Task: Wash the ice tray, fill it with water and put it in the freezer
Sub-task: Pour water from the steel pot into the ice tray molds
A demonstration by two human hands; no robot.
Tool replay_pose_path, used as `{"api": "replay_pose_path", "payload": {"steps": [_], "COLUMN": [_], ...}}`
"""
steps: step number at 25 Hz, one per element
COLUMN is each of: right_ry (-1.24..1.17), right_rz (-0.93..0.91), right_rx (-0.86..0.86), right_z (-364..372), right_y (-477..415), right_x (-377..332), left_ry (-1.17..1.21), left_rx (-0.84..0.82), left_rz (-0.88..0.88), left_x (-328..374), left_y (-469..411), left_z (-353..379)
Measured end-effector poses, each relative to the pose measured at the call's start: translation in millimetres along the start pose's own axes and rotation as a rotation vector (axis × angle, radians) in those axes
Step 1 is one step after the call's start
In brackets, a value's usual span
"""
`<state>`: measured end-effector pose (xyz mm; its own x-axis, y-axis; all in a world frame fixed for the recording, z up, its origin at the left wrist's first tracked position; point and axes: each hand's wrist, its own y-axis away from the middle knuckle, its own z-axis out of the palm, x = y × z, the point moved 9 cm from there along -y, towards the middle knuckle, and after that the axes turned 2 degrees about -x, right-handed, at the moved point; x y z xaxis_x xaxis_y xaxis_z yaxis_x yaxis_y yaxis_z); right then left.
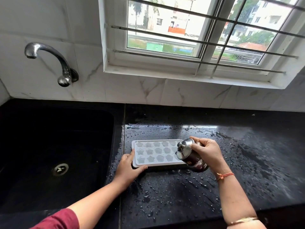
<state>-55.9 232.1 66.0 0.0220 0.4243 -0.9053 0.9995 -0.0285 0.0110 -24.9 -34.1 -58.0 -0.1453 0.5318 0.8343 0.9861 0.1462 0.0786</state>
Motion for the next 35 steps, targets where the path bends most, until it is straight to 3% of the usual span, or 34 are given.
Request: {"api": "replay_pose_path", "payload": {"steps": [13,21,29,35], "right_ry": [-0.163,-0.033,-0.382,-0.116], "right_rz": [0.039,0.052,0.087,0.032], "right_rx": [0.032,0.037,0.049,0.054], "right_z": [-4,-5,-6,2], "right_y": [6,0,0,-16], "right_x": [2,6,7,0], "left_ry": [-0.004,0.007,-0.003,-0.019], "left_rx": [-0.004,-0.016,-0.023,0.016], "left_rz": [0.003,-0.005,-0.007,-0.038], "left_x": [2,1,3,2], "left_y": [1,2,3,5], "left_z": [-1,0,0,-1]}}
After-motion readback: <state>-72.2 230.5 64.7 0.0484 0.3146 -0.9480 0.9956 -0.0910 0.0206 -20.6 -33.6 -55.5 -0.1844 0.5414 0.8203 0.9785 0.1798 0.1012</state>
